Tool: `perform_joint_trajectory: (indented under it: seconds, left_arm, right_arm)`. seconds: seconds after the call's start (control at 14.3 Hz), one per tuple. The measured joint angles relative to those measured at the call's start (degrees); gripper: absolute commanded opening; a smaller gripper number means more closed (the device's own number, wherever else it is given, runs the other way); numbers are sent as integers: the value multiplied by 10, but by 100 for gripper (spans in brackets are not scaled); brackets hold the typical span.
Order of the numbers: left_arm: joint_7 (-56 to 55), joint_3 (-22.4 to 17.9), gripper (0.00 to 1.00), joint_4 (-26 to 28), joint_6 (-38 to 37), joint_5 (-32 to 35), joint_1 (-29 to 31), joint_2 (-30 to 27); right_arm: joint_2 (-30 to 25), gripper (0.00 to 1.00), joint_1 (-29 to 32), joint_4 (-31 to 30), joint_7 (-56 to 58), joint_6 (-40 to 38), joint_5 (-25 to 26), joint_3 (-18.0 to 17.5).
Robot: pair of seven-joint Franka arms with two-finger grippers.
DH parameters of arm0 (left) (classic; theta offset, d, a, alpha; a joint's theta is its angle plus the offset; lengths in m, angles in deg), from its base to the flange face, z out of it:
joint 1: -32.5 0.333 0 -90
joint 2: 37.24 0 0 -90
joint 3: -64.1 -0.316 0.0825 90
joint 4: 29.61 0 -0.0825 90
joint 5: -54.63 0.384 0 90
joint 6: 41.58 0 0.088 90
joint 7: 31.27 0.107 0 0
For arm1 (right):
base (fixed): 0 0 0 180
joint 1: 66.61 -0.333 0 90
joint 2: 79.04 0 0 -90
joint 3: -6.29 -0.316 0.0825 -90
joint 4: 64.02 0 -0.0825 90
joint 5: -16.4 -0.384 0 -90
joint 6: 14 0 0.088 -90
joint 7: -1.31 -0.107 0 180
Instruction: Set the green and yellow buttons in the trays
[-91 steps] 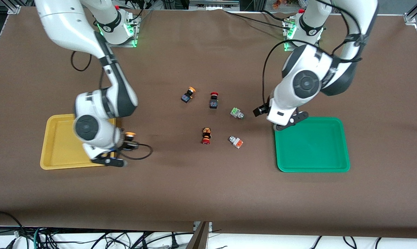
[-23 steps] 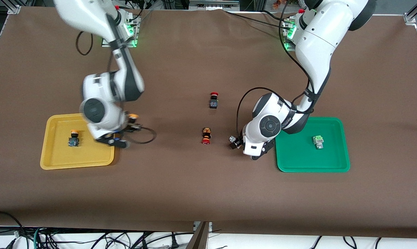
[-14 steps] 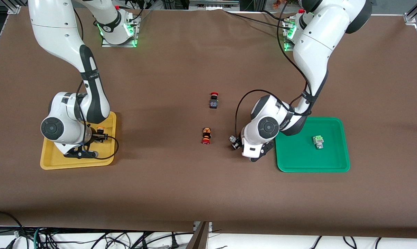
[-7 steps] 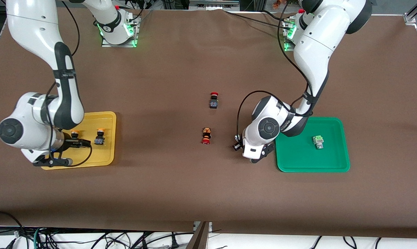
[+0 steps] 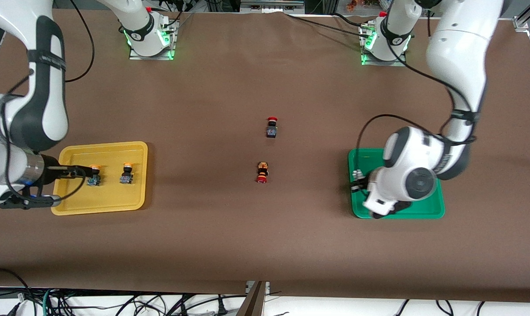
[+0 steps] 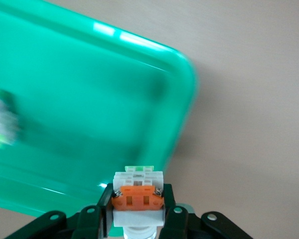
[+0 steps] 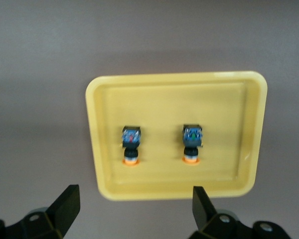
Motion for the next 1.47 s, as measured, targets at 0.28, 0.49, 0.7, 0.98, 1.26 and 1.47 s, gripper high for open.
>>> perform_joint_trajectory:
  seconds: [0.28, 0.49, 0.7, 0.98, 1.26, 1.47]
  left_arm:
    - [64, 0, 100, 63, 38, 20, 47, 4]
    - [64, 4, 100, 70, 49, 20, 47, 3]
    - [65, 10, 100, 54, 21, 20, 53, -22]
    - [108, 15, 100, 27, -72, 20, 54, -134]
    - [220, 13, 100, 29, -137, 20, 86, -233]
    - [252, 13, 100, 29, -169, 20, 96, -273]
  right_arm:
    - [-74, 100, 11, 15, 0, -67, 45, -38]
    - [-157, 100, 105, -5, -2, -104, 97, -181]
    - [-216, 100, 153, -59, -1, -100, 101, -222]
    - [-265, 100, 166, -90, 0, -74, 101, -224]
    - [-297, 100, 166, -123, -6, -82, 114, -241]
    - [-297, 100, 166, -128, -32, -89, 116, -252]
